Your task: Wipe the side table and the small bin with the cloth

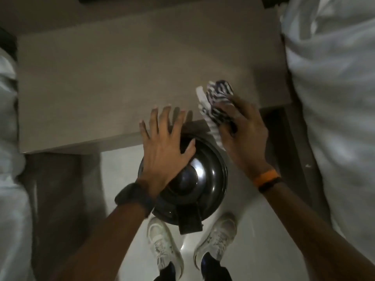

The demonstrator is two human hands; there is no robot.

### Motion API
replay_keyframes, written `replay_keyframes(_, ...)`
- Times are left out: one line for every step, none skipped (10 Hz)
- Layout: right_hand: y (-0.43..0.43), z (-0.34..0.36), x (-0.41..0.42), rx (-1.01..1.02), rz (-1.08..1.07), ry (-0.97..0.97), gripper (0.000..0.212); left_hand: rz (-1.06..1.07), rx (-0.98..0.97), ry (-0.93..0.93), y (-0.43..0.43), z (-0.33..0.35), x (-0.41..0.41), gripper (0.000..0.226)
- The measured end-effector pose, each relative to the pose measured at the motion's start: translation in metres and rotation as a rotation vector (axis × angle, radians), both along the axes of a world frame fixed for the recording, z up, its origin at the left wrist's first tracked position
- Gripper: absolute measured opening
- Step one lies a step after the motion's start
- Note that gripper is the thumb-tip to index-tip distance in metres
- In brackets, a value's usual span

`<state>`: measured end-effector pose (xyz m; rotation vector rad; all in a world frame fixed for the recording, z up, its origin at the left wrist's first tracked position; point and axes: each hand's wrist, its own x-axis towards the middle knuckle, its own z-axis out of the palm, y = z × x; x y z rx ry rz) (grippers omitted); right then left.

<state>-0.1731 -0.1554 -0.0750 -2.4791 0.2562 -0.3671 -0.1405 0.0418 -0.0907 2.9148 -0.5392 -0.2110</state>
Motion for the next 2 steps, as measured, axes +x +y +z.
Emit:
replay_keyframes(0.010,-0.009,0.078,-0.257,0.158,0.393,0.056,0.013,0.056,0.057,-0.003,0.008,0.052,0.086)
replay_keyframes(0.014,-0.018,0.096,-0.308,0.176,0.510,0.064,-0.005,0.127,0.069,0.000,0.009,0.065,0.089)
